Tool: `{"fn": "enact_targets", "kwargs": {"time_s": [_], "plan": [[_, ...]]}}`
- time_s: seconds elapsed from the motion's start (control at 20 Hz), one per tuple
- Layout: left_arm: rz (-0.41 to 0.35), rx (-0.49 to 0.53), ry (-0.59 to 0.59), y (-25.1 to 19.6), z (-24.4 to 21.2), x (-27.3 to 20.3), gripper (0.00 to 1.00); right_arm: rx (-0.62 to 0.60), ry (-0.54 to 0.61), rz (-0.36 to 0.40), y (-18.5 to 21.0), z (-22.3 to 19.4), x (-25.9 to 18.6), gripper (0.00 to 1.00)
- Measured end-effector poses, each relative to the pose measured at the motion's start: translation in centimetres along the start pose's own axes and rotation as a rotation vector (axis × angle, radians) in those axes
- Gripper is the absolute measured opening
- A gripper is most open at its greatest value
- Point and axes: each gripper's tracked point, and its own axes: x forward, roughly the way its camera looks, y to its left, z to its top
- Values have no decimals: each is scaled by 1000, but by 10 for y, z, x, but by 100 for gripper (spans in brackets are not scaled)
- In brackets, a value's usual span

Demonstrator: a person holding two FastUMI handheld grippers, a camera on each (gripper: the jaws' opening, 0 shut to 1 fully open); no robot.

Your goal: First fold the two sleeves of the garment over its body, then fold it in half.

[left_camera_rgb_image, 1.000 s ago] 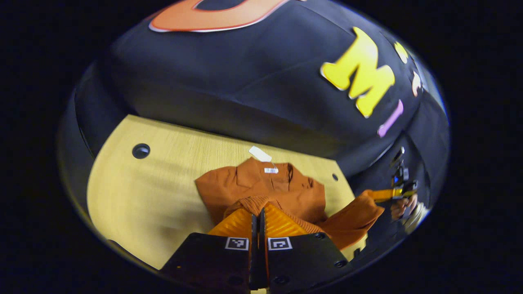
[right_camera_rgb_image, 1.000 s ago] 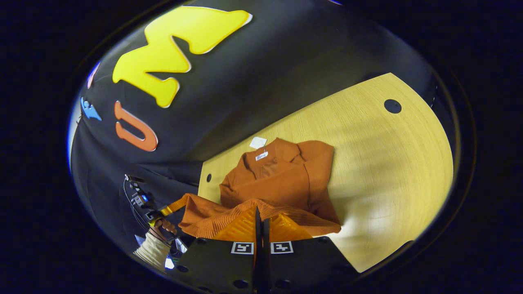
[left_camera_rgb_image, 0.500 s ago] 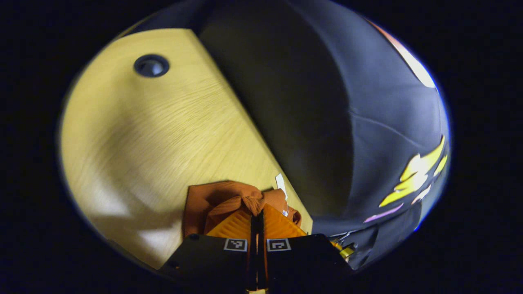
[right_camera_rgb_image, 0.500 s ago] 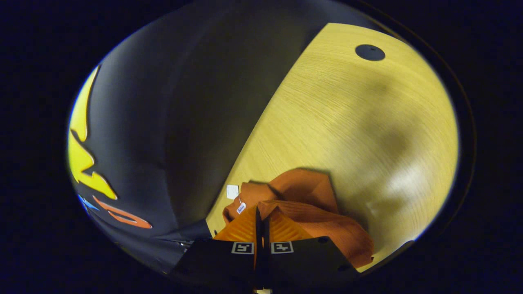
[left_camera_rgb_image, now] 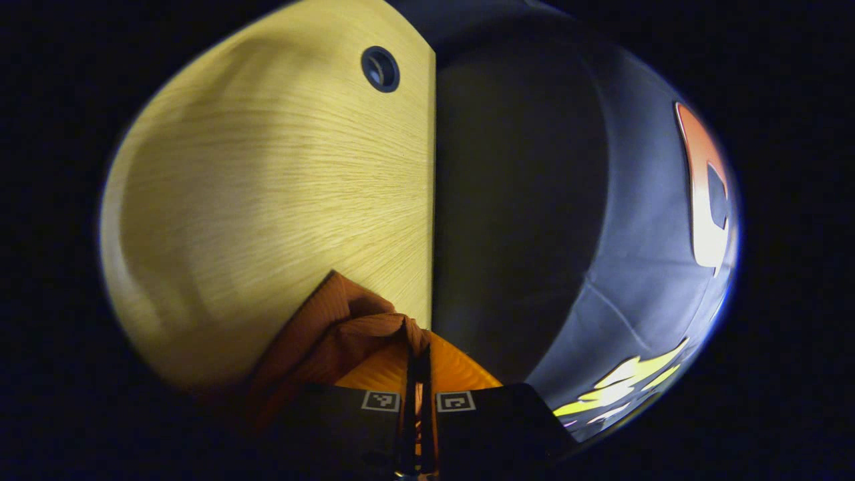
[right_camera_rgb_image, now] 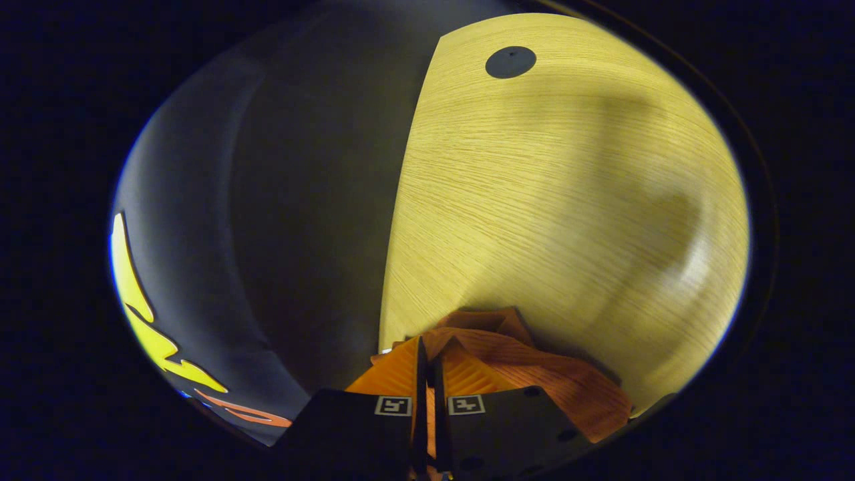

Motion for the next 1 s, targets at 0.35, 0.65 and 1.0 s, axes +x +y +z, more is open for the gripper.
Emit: {"fn": "enact_targets", "kwargs": {"time_s": [0.35,0.65,1.0], "plan": [[-12,-52,-13,-14,6,5,28,43,-22,90,35,6,-11,33],[-50,75,9,-53,10,-4,84,-12,-102,232,95,18,-48,57],[-56,536,-45,-140,22,-70,98,-451,-241,187,170,-2,-146,90]]}}
